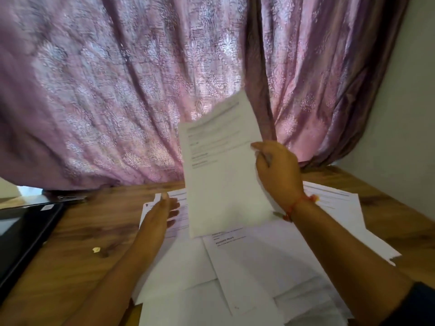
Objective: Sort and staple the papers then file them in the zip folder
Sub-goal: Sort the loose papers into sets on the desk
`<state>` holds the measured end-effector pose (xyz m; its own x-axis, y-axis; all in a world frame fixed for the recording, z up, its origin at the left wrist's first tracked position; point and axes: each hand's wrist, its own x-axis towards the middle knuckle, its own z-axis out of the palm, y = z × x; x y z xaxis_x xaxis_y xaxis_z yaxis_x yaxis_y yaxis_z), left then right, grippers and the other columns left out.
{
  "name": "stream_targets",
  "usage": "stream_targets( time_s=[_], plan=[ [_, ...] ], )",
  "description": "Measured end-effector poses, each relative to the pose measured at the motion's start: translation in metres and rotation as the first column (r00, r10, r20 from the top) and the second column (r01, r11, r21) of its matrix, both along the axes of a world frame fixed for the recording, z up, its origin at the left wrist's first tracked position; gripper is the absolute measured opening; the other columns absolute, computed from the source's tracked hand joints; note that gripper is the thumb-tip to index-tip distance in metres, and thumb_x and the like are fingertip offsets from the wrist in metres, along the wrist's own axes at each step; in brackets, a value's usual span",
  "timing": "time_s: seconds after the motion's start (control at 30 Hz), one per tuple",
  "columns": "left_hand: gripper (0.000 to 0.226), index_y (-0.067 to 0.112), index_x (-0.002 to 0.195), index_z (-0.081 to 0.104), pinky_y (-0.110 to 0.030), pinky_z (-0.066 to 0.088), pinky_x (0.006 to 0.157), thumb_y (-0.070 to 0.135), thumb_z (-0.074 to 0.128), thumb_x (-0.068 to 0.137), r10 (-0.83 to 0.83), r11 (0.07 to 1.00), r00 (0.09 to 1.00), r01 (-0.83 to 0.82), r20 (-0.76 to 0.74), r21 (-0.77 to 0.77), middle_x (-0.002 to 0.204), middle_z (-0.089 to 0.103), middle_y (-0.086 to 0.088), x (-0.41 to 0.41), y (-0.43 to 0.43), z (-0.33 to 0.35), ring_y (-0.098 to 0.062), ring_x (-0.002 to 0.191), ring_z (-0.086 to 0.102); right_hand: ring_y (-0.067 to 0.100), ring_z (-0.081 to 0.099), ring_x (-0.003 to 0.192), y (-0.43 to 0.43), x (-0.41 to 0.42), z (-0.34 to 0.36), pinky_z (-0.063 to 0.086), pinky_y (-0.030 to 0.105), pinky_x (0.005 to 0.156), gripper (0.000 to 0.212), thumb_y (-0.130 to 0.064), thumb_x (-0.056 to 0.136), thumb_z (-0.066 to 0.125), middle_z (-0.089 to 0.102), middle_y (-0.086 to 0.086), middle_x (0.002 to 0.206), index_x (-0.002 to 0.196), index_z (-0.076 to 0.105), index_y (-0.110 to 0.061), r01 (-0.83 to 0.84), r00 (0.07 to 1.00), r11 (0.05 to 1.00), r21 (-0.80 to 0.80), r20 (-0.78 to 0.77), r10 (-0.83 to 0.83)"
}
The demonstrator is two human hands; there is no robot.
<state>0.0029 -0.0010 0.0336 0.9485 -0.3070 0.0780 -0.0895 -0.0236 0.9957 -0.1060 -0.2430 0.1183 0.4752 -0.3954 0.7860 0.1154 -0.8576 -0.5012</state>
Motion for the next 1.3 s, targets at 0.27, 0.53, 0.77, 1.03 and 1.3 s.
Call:
stream_targets(
  time_s=[0.27, 0.53, 0.77, 1.03, 1.3],
  plan=[
    [0.03, 0.013, 0.129, 0.063, -0.044, 0.055, 0.093, 0.01, 0.056, 0.101, -0.221, 0.962, 0.958, 0.183, -0.181, -0.205, 0.123, 0.072, -0.01, -0.004, 0.011, 0.002, -0.029, 0.11, 0.071, 0.018, 0.05, 0.129, 0.019, 0.009, -0.049, 0.031, 0.017, 0.094, 0.036, -0.025, 0.1, 0.054, 0.053, -0.003, 0.141, 0.136, 0.055, -0.023, -0.067, 0.837, 0.916, 0.395, -0.477, 0.267],
    [0.019, 0.012, 0.112, 0.062, -0.042, 0.059, 0.069, 0.0, 0.055, 0.099, -0.005, 1.0, 0.969, 0.01, -0.248, 0.02, 0.106, 0.074, -0.018, 0.011, 0.028, 0.007, -0.034, 0.088, 0.073, 0.024, 0.056, 0.116, -0.005, -0.009, -0.037, 0.042, 0.035, 0.098, 0.051, -0.051, 0.101, 0.035, 0.06, 0.008, 0.131, 0.128, 0.055, -0.014, 0.051, 0.511, 0.996, -0.08, -0.854, -0.095],
    [0.021, 0.02, 0.108, 0.063, -0.036, 0.059, 0.064, 0.004, 0.056, 0.098, 0.005, 0.943, 0.978, 0.065, -0.208, 0.327, 0.105, 0.074, -0.008, 0.016, 0.031, 0.004, -0.032, 0.087, 0.073, 0.02, 0.054, 0.115, 0.012, -0.013, -0.046, 0.041, 0.028, 0.089, 0.061, -0.061, 0.092, 0.05, 0.055, 0.002, 0.137, 0.137, 0.049, -0.021, -0.121, 0.272, 0.991, -0.058, -0.962, -0.023],
    [0.016, 0.022, 0.113, 0.056, -0.024, 0.047, 0.06, 0.016, 0.062, 0.099, -0.007, 0.857, 1.0, -0.008, 0.027, 0.516, 0.093, 0.063, 0.005, 0.015, 0.026, 0.003, -0.013, 0.08, 0.064, 0.023, 0.051, 0.123, 0.015, -0.015, -0.049, 0.042, 0.031, 0.098, 0.06, -0.057, 0.094, 0.051, 0.051, 0.002, 0.143, 0.141, 0.045, -0.021, -0.159, 0.257, 0.983, -0.095, -0.965, -0.052],
    [0.015, 0.021, 0.108, 0.066, -0.029, 0.052, 0.065, 0.012, 0.059, 0.1, 0.062, 0.908, 0.997, -0.076, 0.047, 0.413, 0.1, 0.073, -0.007, 0.022, 0.035, 0.006, -0.024, 0.082, 0.07, 0.025, 0.049, 0.128, 0.014, -0.016, -0.05, 0.042, 0.032, 0.102, 0.052, -0.046, 0.101, 0.045, 0.048, 0.005, 0.146, 0.144, 0.042, -0.018, -0.123, 0.247, 0.986, -0.11, -0.966, -0.077]
  ],
)
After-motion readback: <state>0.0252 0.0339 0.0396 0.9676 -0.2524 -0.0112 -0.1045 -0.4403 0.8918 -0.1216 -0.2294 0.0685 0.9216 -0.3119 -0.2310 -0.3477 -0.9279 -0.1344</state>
